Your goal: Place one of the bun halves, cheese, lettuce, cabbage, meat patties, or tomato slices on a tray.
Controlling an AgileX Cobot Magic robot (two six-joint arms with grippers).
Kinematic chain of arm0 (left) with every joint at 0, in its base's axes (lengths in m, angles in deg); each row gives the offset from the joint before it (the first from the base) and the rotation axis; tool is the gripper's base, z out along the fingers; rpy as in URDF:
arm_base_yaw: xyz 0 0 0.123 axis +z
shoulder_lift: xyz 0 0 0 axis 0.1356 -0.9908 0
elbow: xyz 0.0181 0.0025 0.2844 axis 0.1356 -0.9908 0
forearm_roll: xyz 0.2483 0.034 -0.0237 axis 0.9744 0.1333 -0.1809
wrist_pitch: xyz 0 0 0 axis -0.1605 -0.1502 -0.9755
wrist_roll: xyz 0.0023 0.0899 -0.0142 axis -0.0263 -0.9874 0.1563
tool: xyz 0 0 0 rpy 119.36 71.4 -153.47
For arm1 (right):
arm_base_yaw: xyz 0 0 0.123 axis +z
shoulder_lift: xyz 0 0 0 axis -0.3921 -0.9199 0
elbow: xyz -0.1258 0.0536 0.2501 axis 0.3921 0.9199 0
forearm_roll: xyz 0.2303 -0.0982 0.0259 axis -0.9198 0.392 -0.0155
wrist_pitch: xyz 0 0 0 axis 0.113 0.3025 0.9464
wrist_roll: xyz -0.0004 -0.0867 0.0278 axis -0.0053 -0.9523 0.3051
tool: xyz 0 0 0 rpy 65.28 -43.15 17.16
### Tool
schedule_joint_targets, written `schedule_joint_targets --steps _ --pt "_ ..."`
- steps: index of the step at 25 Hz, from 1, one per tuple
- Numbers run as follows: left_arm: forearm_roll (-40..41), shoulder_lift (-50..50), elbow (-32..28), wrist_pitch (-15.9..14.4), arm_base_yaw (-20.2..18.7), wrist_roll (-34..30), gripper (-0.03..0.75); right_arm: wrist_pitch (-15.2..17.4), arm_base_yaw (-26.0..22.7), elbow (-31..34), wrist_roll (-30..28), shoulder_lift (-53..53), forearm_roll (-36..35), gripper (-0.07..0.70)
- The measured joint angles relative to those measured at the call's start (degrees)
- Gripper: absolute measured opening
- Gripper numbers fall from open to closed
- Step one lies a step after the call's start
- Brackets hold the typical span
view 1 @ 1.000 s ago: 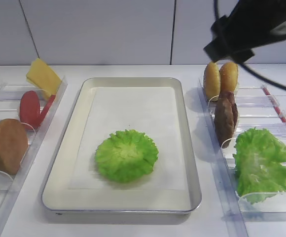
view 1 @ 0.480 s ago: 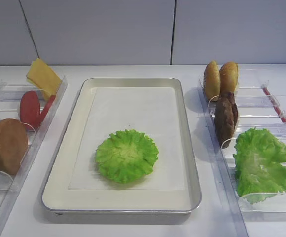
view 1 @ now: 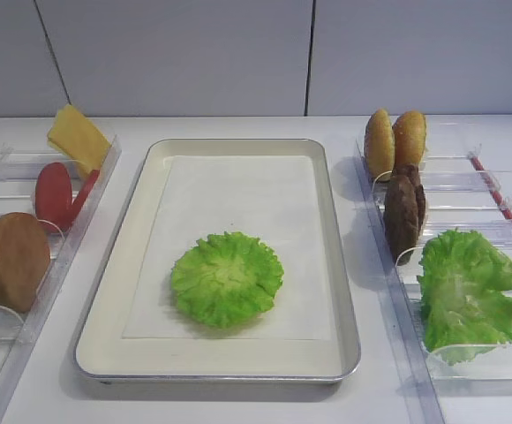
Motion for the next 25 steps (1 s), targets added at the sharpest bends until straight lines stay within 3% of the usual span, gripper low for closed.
schedule_joint_targets --steps 15,25 --pt "0.00 0.00 0.00 0.00 0.00 0.00 0.467 0.77 -0.07 15.97 0.82 16.06 -1.83 0.582" --pt "0.00 0.00 0.00 0.00 0.00 0.00 0.467 1.26 -4.59 16.58 -0.86 23.59 -3.50 0.582"
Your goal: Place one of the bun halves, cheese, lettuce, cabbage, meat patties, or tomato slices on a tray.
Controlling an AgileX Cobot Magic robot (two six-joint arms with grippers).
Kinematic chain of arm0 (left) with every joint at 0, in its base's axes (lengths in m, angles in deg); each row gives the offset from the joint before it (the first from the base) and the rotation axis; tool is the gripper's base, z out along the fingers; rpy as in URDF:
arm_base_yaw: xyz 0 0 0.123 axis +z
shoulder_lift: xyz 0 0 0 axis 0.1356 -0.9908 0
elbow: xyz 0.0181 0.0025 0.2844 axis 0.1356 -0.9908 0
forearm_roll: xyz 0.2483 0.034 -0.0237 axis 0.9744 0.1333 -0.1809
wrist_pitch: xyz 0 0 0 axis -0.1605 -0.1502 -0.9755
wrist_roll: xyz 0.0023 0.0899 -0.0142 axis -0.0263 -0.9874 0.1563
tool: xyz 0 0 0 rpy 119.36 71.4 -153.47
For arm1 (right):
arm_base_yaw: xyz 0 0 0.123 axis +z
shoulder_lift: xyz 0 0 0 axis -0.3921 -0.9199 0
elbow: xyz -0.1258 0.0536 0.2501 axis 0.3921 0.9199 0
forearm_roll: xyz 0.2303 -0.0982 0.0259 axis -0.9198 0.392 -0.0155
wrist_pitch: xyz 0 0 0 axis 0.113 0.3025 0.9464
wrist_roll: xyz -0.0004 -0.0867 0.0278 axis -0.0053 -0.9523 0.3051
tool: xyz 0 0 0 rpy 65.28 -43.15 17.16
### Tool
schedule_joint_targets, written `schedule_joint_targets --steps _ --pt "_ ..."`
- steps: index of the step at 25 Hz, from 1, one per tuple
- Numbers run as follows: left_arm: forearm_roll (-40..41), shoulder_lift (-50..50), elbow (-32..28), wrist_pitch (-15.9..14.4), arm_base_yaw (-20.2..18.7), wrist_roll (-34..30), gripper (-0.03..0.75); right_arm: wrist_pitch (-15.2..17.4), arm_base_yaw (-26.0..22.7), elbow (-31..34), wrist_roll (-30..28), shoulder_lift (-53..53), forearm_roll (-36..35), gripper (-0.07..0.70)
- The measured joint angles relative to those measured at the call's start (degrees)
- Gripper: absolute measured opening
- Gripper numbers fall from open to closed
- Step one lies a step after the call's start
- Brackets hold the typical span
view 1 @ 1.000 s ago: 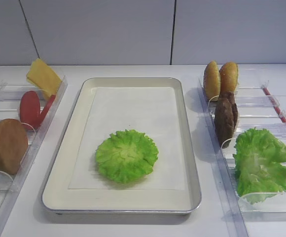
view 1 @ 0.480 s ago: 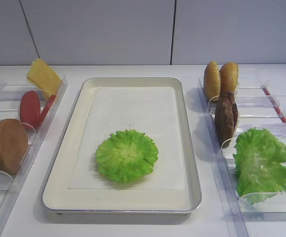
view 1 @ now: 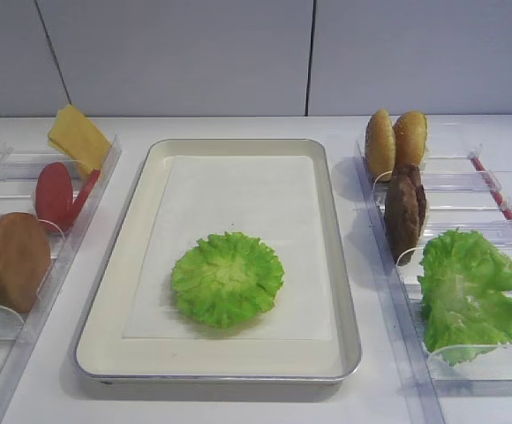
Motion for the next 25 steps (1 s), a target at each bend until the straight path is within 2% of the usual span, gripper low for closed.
schedule_joint_targets --steps 6,12,25 --pt "0.00 0.00 0.00 0.00 0.00 0.00 0.467 0.00 -0.13 0.00 -0.83 0.28 -1.01 0.582" --pt "0.00 0.00 0.00 0.00 0.00 0.00 0.467 0.00 -2.53 0.00 -0.83 0.37 -1.01 0.582" --pt "0.00 0.00 0.00 0.00 0.00 0.00 0.467 0.00 -2.59 0.00 -1.04 0.37 -1.05 0.582"
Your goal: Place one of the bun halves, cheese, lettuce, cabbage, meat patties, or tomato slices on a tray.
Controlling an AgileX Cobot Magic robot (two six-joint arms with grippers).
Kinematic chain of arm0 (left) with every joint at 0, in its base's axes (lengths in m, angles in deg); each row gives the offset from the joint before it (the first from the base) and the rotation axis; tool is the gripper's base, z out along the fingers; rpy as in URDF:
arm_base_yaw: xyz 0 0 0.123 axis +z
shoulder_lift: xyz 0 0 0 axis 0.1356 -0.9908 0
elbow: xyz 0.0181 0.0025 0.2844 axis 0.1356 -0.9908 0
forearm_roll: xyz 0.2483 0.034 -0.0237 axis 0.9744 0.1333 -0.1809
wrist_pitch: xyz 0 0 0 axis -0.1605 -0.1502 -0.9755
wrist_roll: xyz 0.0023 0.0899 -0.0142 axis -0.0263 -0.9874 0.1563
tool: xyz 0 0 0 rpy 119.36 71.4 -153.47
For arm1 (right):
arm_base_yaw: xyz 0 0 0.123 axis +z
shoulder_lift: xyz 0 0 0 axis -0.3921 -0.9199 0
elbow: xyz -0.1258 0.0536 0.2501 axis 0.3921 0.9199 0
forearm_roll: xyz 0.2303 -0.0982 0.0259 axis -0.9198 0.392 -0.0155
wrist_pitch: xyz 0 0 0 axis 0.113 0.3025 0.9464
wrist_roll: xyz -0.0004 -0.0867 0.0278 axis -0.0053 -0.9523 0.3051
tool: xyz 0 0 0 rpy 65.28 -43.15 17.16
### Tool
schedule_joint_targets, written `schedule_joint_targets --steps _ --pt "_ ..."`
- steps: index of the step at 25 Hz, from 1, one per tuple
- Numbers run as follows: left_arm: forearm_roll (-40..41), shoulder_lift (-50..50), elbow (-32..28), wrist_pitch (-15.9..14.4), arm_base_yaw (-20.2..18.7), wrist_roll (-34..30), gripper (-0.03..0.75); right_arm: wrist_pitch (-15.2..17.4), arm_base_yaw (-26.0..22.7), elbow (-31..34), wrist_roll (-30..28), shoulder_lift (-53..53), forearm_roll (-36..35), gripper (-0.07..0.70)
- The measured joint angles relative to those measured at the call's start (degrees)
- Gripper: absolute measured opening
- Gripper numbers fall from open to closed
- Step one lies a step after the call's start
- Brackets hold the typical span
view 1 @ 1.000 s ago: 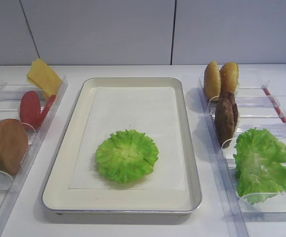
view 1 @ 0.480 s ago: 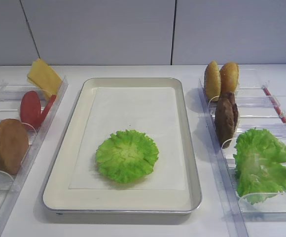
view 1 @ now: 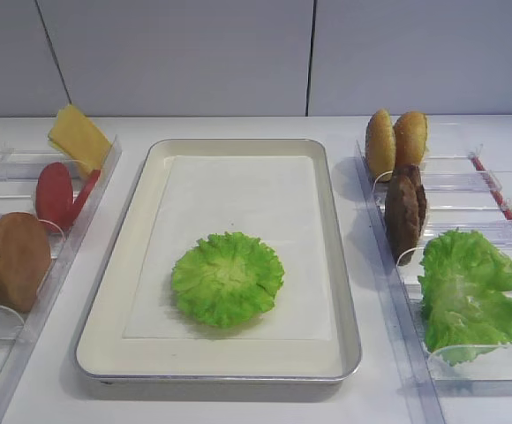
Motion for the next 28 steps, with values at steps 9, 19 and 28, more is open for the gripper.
schedule_joint_targets --steps 9,19,28 --pt "0.00 0.00 0.00 0.00 0.00 0.00 0.467 0.00 -0.05 0.00 0.00 0.00 0.00 0.582" --pt "0.00 0.00 0.00 0.00 0.00 0.00 0.467 0.00 -0.05 0.00 0.00 0.00 0.00 0.582" --pt "0.00 0.00 0.00 0.00 0.00 0.00 0.467 0.00 -0.05 0.00 0.00 0.00 0.00 0.582"
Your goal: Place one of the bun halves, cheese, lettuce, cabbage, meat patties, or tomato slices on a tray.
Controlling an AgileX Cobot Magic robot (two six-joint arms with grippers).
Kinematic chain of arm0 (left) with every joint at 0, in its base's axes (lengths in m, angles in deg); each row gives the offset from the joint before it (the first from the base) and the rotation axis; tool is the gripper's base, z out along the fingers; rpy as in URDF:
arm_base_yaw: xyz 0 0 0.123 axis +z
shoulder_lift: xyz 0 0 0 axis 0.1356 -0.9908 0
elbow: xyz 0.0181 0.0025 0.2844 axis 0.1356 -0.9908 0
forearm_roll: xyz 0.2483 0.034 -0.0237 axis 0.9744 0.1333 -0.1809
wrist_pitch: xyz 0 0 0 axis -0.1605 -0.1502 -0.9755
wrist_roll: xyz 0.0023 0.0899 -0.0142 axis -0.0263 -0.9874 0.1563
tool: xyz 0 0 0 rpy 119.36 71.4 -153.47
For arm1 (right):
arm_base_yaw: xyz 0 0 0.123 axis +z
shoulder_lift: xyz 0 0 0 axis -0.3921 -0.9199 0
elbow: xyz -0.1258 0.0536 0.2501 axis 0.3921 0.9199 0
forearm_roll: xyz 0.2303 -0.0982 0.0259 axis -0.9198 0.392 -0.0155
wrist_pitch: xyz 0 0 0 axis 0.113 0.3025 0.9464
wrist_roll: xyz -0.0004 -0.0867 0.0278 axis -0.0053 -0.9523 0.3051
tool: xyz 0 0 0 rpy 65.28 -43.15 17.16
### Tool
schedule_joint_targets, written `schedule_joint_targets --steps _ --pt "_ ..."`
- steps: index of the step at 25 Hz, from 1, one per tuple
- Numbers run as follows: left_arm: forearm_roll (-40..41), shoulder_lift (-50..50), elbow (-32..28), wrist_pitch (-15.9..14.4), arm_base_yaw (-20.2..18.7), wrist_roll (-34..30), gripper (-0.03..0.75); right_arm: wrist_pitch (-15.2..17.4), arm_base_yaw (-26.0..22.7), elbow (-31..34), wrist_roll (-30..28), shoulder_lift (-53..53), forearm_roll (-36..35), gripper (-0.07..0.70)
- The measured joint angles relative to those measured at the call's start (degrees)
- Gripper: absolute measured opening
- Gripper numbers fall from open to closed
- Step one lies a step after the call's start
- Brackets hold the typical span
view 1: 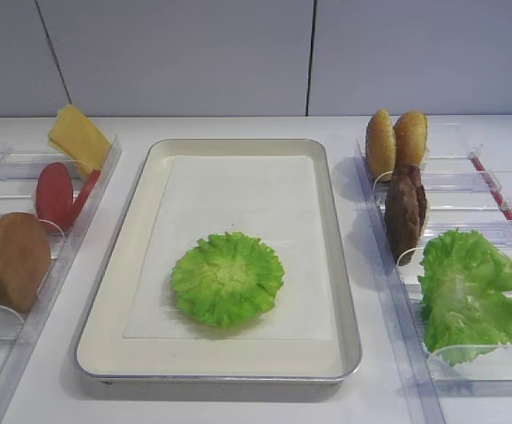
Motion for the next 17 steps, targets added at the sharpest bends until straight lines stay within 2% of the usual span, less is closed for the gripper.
schedule_joint_targets --steps 17 --pt "0.00 0.00 0.00 0.00 0.00 0.00 0.467 0.00 0.00 0.00 0.00 0.00 0.00 0.582"
